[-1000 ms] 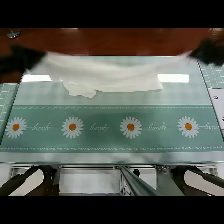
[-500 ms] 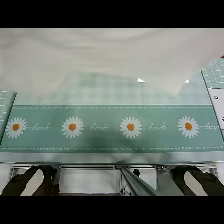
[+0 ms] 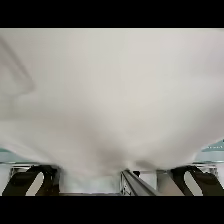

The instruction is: Fold the shirts.

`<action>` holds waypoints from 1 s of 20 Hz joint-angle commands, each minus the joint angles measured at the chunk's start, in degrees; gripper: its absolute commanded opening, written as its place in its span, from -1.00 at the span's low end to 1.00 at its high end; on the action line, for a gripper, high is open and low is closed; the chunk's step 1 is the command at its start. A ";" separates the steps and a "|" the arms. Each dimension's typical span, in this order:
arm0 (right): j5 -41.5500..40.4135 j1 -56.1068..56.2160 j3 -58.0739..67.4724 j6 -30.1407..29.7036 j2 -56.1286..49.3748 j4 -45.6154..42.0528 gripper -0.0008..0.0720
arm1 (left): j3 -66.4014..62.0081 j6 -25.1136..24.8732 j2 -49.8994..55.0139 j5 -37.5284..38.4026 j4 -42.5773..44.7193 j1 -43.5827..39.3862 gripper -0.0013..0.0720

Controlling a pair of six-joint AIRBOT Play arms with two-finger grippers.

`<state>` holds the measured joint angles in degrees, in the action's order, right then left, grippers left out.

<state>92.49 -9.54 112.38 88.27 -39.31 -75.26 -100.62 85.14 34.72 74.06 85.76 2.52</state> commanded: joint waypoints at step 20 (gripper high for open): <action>-36.35 1.14 -30.16 -2.95 -52.30 18.45 -0.90 | 33.20 11.19 45.94 -38.10 -13.46 -1.75 -0.90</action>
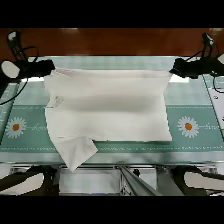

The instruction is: Fold the shirts.

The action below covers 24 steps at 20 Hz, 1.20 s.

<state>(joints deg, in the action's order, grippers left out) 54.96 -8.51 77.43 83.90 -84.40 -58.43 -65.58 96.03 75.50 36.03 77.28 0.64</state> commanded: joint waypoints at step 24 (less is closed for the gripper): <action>24.41 -9.14 -11.61 -4.94 5.35 -10.88 0.72 | 11.50 -14.58 -0.87 43.30 -4.87 14.34 0.95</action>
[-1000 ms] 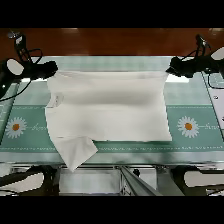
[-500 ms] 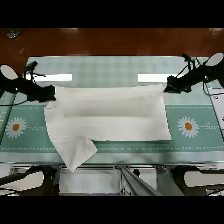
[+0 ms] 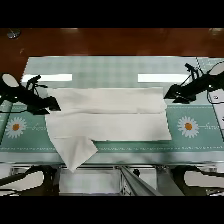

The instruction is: Fold the shirts.

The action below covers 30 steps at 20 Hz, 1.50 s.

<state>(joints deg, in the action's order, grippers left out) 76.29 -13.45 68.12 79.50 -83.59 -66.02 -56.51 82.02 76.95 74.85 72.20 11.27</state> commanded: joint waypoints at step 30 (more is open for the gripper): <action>1.11 -19.67 -44.02 3.41 29.11 -2.38 0.72 | 36.30 -7.45 -17.75 0.13 -17.86 5.53 -0.90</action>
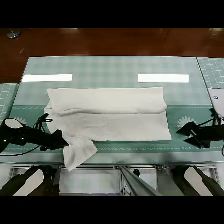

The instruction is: Fold the shirts.

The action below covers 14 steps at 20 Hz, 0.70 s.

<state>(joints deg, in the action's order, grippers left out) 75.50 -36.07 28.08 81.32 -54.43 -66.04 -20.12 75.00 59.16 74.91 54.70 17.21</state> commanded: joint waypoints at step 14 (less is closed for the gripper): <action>-11.30 14.40 -1.33 0.74 -8.37 14.49 0.71 | -0.07 -0.46 0.04 -0.98 -2.51 -0.44 -0.90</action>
<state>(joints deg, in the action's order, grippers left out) 68.58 -22.85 25.06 82.06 -61.89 -54.78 -20.16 74.56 59.16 74.70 53.41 16.80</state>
